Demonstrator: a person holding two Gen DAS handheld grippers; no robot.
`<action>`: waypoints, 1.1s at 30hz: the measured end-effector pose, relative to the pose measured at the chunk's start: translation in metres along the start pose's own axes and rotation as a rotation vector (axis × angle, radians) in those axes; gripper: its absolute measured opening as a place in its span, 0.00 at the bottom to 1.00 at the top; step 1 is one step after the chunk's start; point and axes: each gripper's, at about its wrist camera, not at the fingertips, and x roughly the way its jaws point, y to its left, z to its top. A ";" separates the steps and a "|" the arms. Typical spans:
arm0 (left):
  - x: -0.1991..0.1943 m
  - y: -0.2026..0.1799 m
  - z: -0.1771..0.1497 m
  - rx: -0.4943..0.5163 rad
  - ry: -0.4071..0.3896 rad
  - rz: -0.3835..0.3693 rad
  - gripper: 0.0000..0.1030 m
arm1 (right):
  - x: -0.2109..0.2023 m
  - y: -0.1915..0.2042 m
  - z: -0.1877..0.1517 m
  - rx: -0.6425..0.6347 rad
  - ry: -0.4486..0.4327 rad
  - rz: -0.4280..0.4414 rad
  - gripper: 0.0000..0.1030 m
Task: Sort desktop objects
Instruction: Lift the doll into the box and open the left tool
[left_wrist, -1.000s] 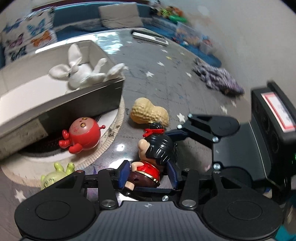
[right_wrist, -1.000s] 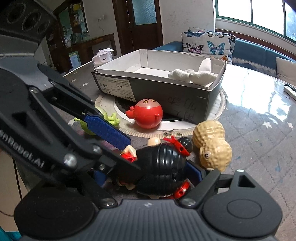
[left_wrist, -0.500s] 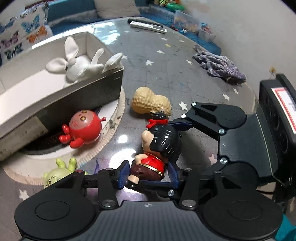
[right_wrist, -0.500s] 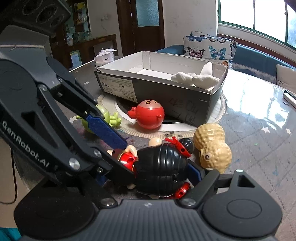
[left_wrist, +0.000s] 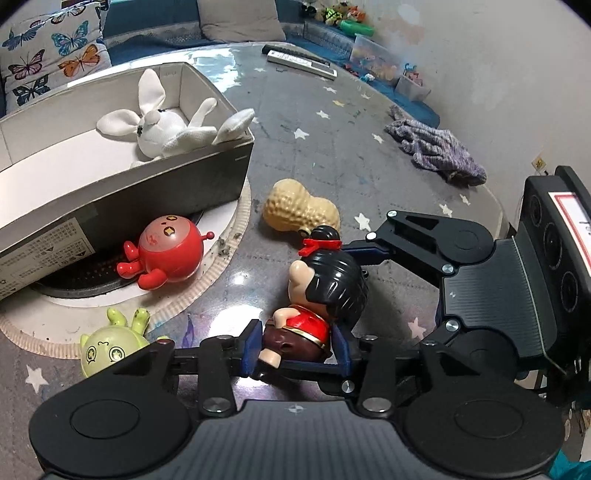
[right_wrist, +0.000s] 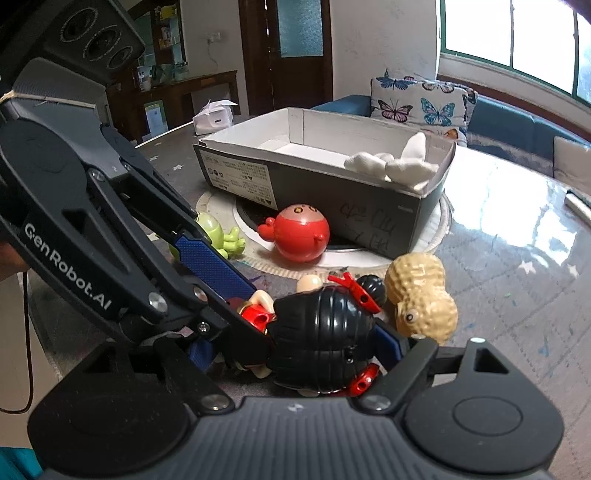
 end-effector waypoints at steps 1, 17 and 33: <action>-0.003 -0.001 0.001 0.003 -0.008 0.002 0.42 | -0.001 0.001 0.002 -0.007 -0.004 -0.002 0.83; -0.072 0.020 0.080 0.058 -0.186 0.135 0.43 | -0.009 -0.011 0.108 -0.202 -0.168 -0.065 0.83; -0.028 0.105 0.121 -0.064 -0.087 0.146 0.43 | 0.089 -0.039 0.161 -0.238 -0.028 0.021 0.83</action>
